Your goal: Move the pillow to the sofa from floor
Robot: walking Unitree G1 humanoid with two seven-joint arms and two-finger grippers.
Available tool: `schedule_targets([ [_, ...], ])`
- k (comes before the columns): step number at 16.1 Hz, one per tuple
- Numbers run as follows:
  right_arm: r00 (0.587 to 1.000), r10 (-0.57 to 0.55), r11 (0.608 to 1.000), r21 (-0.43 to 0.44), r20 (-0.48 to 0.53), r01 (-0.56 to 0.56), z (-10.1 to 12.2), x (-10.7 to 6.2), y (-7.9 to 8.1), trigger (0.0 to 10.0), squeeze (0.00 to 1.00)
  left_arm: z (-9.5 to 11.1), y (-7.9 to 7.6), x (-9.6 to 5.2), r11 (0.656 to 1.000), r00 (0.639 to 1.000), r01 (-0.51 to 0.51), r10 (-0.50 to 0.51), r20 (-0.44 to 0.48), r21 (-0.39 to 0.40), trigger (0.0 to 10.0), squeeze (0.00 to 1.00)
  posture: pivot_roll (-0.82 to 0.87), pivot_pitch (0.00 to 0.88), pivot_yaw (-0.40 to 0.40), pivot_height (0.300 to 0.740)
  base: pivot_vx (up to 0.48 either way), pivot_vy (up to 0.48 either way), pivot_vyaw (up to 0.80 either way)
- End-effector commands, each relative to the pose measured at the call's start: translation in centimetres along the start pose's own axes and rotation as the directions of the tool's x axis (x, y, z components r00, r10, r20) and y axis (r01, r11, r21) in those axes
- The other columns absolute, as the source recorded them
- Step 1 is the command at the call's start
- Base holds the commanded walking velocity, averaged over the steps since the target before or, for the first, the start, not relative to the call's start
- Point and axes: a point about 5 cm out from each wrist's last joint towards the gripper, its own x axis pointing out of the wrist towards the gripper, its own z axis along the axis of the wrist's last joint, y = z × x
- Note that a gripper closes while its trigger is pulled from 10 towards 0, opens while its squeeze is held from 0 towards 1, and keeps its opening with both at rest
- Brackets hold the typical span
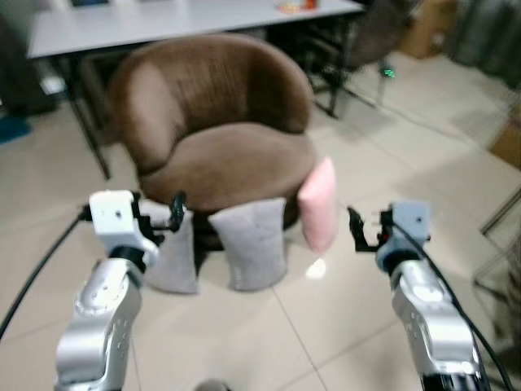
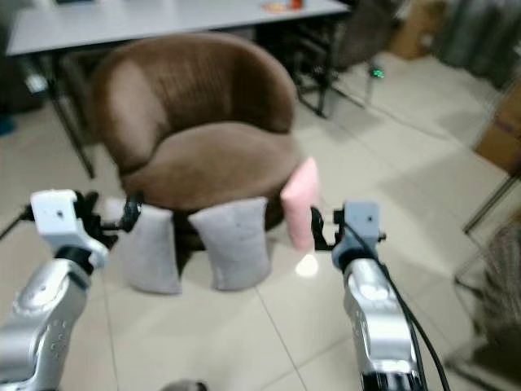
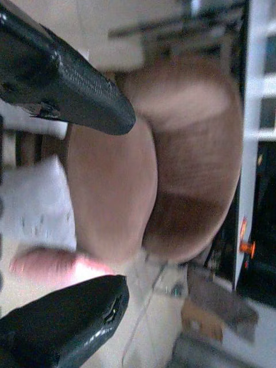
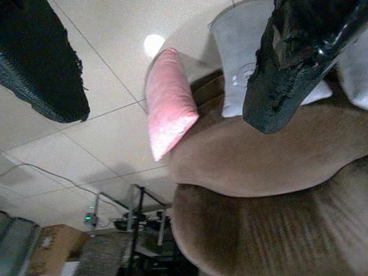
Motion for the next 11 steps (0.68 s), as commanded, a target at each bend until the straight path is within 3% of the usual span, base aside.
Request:
schedule_targets([
  [1, 0.997, -0.027, 0.999, -0.045, 0.066, 0.03, 1.3, 0.6, 0.7, 10.0, 1.0, -0.9, 0.4, -0.4, 0.999, 0.998, -0.025, 0.028, -0.051, 0.047, 10.0, 0.0, -0.04, 0.0, -0.011, 0.74, 0.0, 0.0, 0.0],
  [3, 0.994, -0.044, 0.994, -0.095, 0.097, 0.054, 2.0, 0.8, 0.8, 10.0, 0.98, -1.5, 0.6, -0.6, 0.992, 0.996, -0.039, 0.048, -0.074, 0.121, 10.0, 0.0, -0.05, 0.0, -0.008, 0.74, 0.0, 0.0, 0.0],
  [4, 0.997, -0.02, 0.997, -0.076, 0.072, 0.025, 1.7, 0.7, 0.9, 10.0, 0.09, -1.6, 0.6, -0.6, 0.989, 0.995, -0.035, 0.048, -0.086, 0.146, 10.0, 0.0, -0.05, 0.0, -0.006, 0.74, 0.0, -0.48, 0.0],
  [5, 1.0, 0.002, 0.999, -0.041, 0.028, -0.001, 1.1, 0.6, 0.9, 10.0, 0.0, -1.7, 0.5, -0.5, 0.986, 0.994, -0.032, 0.048, -0.094, 0.162, 10.0, 0.0, -0.05, 0.0, -0.004, 0.74, 0.0, -0.48, 0.0],
  [11, 1.0, 0.004, 1.0, 0.019, -0.001, -0.004, 0.4, 0.2, 1.0, 10.0, 0.0, -1.9, 0.3, -0.4, 0.975, 0.994, 0.0, 0.026, -0.111, 0.222, 10.0, 0.0, -0.05, 0.0, 0.016, 0.74, 0.0, -0.48, 0.0],
])
